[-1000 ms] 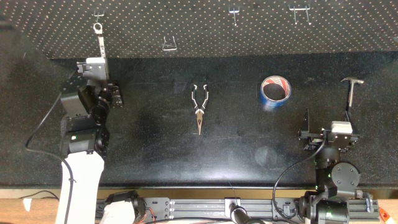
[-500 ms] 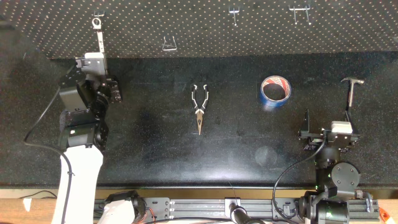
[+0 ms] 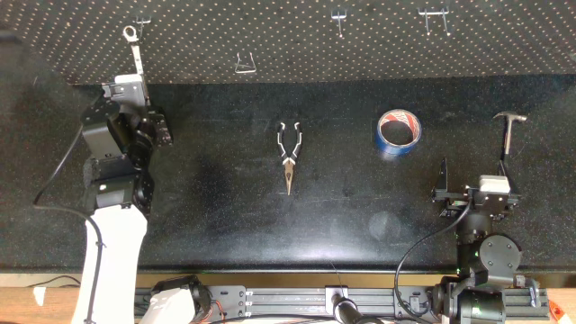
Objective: Place Tools Onto Pegboard
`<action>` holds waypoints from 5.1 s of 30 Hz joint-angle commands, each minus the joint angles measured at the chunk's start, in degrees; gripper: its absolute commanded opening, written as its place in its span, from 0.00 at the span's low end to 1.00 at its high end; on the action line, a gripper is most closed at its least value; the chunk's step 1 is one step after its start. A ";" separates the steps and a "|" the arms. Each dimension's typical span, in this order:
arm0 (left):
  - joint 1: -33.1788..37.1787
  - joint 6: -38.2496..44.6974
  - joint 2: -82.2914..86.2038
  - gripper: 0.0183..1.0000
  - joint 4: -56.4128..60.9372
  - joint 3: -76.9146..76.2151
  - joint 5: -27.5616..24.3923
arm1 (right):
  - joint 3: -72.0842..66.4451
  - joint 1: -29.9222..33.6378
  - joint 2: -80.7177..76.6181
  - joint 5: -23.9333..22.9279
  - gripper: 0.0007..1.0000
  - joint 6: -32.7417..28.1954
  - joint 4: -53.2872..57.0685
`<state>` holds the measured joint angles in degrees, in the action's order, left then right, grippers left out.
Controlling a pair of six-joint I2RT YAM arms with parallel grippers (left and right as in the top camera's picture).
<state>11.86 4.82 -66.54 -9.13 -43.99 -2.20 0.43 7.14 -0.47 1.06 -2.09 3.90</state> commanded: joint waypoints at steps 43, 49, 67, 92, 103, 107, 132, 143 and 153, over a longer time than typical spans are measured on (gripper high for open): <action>-2.29 -1.66 -0.76 0.01 -2.03 -5.01 -2.86 | -0.17 0.33 0.42 0.68 0.98 -0.61 0.28; -2.29 -2.93 0.70 0.01 -4.20 -5.01 -0.81 | -0.17 0.33 0.42 0.68 0.98 -0.59 0.31; -2.12 -4.48 5.99 0.01 -11.06 -5.01 1.95 | -0.17 0.33 0.42 0.66 0.98 -0.61 0.31; -2.14 -5.05 2.82 0.01 -11.54 -4.98 1.46 | -0.17 0.33 0.42 0.68 0.98 -0.61 0.28; -2.14 -4.98 1.38 0.01 -10.99 -4.98 -0.42 | -0.17 0.33 0.42 0.68 0.98 -0.61 0.28; -2.14 -4.98 0.52 0.01 -9.77 -4.98 -0.44 | -0.17 0.33 0.42 0.68 0.98 -0.61 0.28; -2.12 -4.35 -8.15 0.01 -2.56 -7.30 -1.46 | -0.17 0.33 0.42 0.66 0.98 -0.61 0.28; -2.12 -2.34 -9.97 1.00 -2.56 -8.74 -0.96 | -0.17 0.33 0.42 0.68 0.98 -0.61 0.28; -2.19 -1.57 4.02 1.00 -20.28 -8.74 -3.54 | -0.17 0.33 0.42 0.68 0.98 -0.61 0.28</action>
<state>9.58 2.52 -67.02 -27.29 -51.57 -3.09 0.43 7.14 -0.47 1.06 -2.09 3.90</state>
